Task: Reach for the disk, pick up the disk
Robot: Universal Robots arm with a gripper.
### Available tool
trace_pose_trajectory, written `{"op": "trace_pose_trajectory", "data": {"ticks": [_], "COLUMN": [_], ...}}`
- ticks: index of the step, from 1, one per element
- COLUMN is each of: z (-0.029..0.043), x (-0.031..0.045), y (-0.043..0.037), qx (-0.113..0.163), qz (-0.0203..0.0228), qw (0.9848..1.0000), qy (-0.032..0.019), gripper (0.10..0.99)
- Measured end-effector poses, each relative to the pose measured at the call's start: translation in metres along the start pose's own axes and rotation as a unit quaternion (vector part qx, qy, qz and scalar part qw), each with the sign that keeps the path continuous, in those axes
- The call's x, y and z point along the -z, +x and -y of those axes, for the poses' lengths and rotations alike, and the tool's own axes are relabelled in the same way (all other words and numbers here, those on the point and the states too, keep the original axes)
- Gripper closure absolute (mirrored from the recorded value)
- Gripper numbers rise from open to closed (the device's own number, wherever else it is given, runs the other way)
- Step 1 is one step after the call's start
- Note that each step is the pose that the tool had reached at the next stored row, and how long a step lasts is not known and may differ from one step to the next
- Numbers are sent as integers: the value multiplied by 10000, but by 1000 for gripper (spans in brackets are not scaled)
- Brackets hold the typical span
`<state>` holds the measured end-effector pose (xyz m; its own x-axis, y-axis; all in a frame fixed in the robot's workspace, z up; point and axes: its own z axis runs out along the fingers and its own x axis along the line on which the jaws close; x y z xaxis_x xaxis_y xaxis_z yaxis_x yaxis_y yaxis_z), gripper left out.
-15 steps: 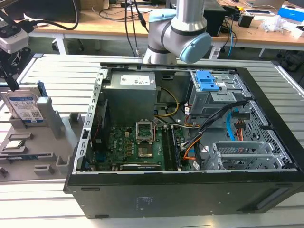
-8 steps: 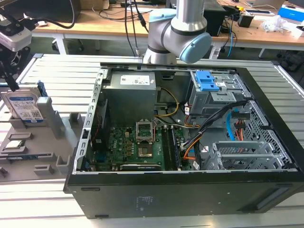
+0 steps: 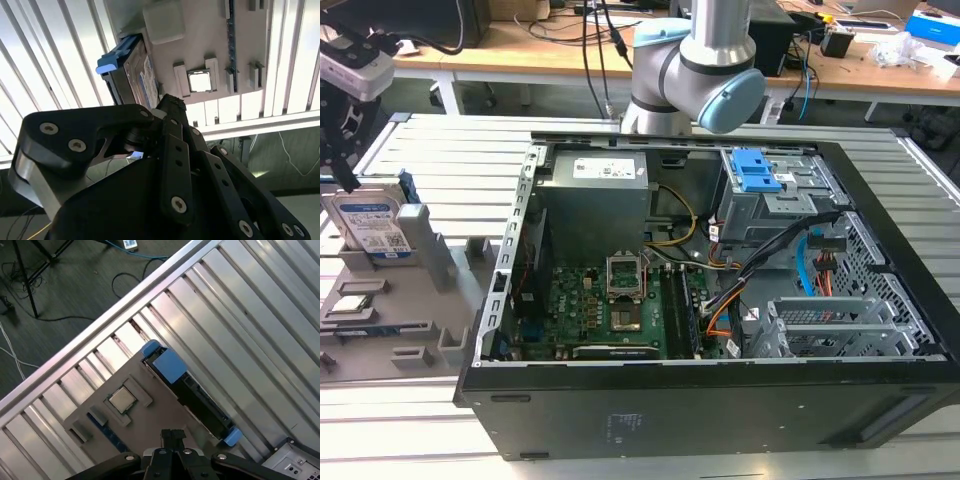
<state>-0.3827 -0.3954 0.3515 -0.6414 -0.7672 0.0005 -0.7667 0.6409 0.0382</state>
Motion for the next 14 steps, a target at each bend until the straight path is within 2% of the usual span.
{"op": "trace_pose_trajectory", "data": {"ticks": [4, 7, 14], "z": [0, 0, 0], "x": [0, 0, 0], "y": [0, 0, 0], "qx": [274, 590, 984], "qz": [-11, -23, -38], "qw": [9996, 9983, 9951], "qy": [0, 0, 1], "gripper": [980, 980, 980]}}
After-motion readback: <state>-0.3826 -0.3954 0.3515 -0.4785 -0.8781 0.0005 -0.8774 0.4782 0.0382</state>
